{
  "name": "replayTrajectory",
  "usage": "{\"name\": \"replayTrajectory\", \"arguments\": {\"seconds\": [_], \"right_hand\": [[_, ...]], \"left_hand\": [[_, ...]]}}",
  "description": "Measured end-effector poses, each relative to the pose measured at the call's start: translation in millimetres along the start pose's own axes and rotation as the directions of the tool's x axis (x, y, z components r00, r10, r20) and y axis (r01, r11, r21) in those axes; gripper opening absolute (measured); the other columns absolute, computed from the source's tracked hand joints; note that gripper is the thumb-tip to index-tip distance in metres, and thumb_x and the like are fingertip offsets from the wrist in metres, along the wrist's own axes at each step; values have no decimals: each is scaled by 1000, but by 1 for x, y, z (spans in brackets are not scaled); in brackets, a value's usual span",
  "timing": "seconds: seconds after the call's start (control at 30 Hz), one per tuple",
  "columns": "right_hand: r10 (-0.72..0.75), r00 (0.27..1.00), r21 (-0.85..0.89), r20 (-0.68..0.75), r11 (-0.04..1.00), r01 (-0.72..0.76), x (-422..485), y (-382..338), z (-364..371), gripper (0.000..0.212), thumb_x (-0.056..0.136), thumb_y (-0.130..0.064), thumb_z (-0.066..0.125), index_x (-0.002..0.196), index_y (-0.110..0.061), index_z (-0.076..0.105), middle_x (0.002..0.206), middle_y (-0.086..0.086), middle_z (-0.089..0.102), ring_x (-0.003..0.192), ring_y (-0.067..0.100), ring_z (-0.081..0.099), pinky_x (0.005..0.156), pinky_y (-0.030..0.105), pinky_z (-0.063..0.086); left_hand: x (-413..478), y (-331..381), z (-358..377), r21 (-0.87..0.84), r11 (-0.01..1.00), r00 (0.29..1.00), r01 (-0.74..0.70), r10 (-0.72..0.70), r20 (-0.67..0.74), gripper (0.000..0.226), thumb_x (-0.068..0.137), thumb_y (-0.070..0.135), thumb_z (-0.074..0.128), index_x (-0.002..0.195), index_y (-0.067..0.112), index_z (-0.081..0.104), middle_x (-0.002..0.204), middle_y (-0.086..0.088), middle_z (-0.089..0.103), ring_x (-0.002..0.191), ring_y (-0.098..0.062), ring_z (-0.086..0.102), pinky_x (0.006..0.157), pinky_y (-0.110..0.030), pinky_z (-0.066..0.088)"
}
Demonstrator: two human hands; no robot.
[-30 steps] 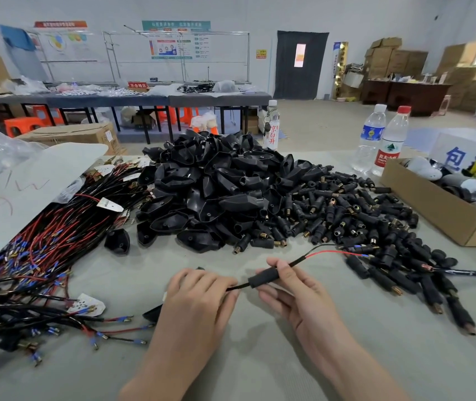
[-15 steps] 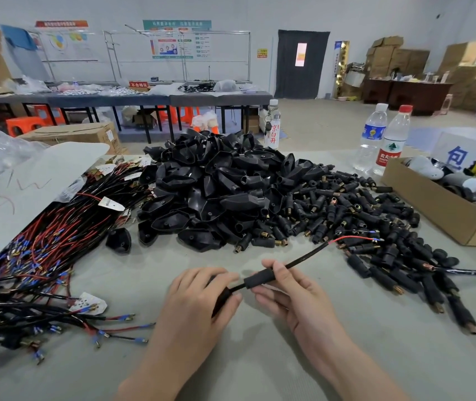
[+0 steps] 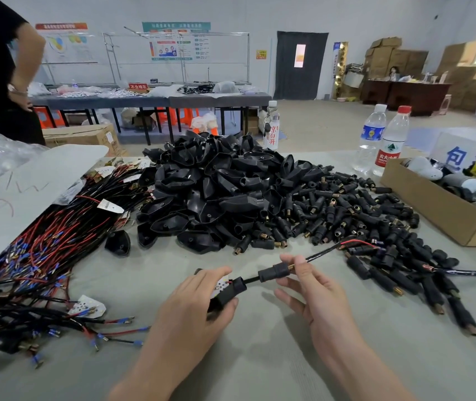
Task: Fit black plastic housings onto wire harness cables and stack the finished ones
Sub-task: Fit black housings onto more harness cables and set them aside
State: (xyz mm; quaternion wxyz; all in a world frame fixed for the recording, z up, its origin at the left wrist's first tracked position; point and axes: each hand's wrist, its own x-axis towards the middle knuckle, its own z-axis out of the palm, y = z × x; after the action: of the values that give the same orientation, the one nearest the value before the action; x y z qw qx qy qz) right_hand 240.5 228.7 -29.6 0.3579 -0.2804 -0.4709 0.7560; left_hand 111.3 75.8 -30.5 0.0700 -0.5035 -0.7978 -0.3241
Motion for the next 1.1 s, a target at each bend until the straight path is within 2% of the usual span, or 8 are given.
{"name": "replayTrajectory", "arguments": {"seconds": [0.13,0.4,0.5,0.67,0.8,0.93,1.03,1.1], "right_hand": [[-62,997,-52,-35,997,60,0,-5,-3,25,80,-43,69,95,-26,81,94,5,77,83,15,72,71,27,60],[-123,990,-148,-74,983,111,-1,-5,-3,22,95,-32,61,94,-13,71,82,11,77,74,23,75,59,23,57],[-84,996,-120,-1,989,83,-1,-4,-1,24,90,-35,65,98,-13,71,86,6,76,75,24,75,60,26,59],[65,986,-4,155,998,-65,-3,0,1,23,71,-31,77,91,-19,80,95,10,75,85,24,73,67,29,60],[101,972,104,212,987,-125,0,-1,-3,35,76,-15,73,110,-7,72,105,17,75,88,27,73,69,30,61],[85,965,162,249,978,-128,1,-3,-4,43,79,-6,66,122,-7,63,113,19,73,92,27,74,73,29,61],[75,957,136,279,984,-117,0,-4,-6,36,92,2,56,127,-9,60,116,17,73,96,24,73,76,27,60],[67,952,84,300,992,-96,0,-6,-7,36,96,4,52,129,-10,59,116,15,73,90,18,72,74,24,59]], "left_hand": [[0,0,1,-9,1000,1000,16,-16,9,42,90,42,64,130,37,56,111,27,53,96,3,53,74,-7,39],[-1,-3,5,-58,998,999,-16,18,33,46,88,52,57,132,40,53,111,28,49,94,1,54,74,-14,44],[0,-4,6,-67,997,999,-24,27,33,50,87,57,52,133,37,54,110,28,48,95,-2,55,77,-23,49],[1,-7,6,-76,997,1000,-12,13,18,45,89,44,65,132,34,56,109,28,49,97,-1,54,78,-21,47],[0,-8,5,-117,993,1000,3,0,24,48,86,52,59,132,37,55,109,29,50,98,0,54,80,-14,42],[0,-8,4,-174,985,999,11,-2,53,51,85,55,58,133,39,54,110,29,51,97,0,54,80,-11,38],[-1,-9,5,-245,969,997,36,-18,78,56,81,63,56,132,43,53,110,28,53,94,0,56,78,-14,39],[-1,-10,5,-291,954,993,71,-40,109,54,77,67,56,129,54,49,111,29,56,98,1,57,80,-17,42]]}}
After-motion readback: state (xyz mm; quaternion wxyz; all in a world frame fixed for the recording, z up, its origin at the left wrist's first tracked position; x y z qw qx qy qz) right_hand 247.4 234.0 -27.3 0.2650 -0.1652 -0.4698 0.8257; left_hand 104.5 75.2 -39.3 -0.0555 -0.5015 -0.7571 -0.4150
